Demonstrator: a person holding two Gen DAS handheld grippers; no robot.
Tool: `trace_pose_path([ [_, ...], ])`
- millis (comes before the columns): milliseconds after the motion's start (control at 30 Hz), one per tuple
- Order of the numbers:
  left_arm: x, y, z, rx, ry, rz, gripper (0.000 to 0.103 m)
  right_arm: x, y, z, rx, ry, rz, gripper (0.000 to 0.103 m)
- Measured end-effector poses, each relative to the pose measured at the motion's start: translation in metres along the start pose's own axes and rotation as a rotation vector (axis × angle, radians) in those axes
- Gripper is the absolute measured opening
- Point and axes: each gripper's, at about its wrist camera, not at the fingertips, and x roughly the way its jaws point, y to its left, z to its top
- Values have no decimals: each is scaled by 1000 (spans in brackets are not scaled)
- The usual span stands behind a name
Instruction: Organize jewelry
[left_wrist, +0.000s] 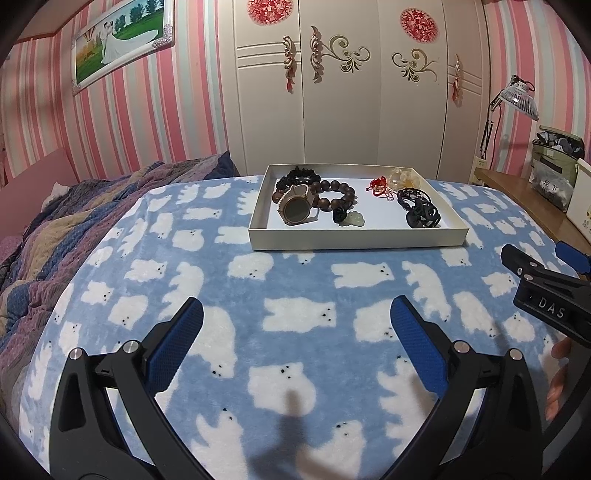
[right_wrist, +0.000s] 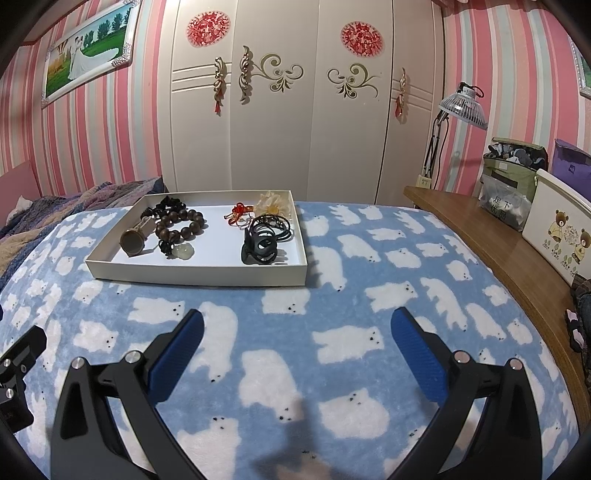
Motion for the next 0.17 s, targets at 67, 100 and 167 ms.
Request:
trace_pose_path([
  [67,0,0,0,0,1,3,100,0,0,0,-2,-1,-2,101],
  [100,0,0,0,-1,3,3,100,0,0,0,0,2,-1,101],
  [167,0,0,0,-4,7,-1,100,0,-1,-1,3,3,4,101],
])
